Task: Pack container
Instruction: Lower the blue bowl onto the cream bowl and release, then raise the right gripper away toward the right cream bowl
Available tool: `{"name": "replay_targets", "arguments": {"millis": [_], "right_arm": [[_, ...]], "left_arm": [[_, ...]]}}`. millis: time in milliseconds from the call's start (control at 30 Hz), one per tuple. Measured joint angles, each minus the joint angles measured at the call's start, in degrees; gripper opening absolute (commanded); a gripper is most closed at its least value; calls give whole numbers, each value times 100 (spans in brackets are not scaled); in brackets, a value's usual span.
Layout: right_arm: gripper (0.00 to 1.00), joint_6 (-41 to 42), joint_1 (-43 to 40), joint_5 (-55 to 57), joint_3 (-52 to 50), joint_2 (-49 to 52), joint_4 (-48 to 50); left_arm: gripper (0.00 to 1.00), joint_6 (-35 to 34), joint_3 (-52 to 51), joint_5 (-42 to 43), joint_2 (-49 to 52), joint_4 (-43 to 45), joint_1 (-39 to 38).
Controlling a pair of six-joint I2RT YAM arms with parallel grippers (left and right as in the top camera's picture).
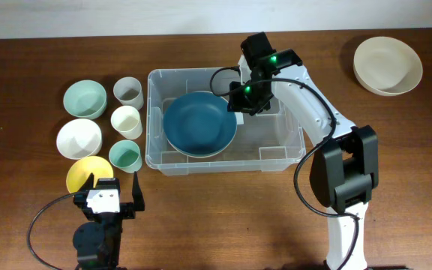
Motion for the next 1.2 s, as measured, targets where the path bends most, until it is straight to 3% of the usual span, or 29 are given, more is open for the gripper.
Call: {"name": "replay_targets", "arguments": {"millis": [167, 200, 333, 500, 667, 933, 1200], "right_arm": [[44, -219, 0, 7, 328, 15, -367], [52, -293, -2, 55, 579, 20, -560], [99, -411, -37, 485, 1812, 26, -1257], [99, -321, -501, 1305, 3689, 11, -2234], [99, 74, -1945, 1652, 4360, -48, -2658], [99, 317, -4266, 1558, 3727, 15, -2618], [99, 341, -4881, 1281, 2142, 280, -1360]], "left_arm": [[99, 0, 0, 0, 0, 0, 0], [100, 0, 0, 0, 0, 0, 0], [99, 0, 0, 0, 0, 0, 0], [99, -2, 0, 0, 0, 0, 0], [100, 0, 0, 0, 0, 0, 0], [99, 0, 0, 0, 0, 0, 0], [99, -2, 0, 0, 0, 0, 0]]}}
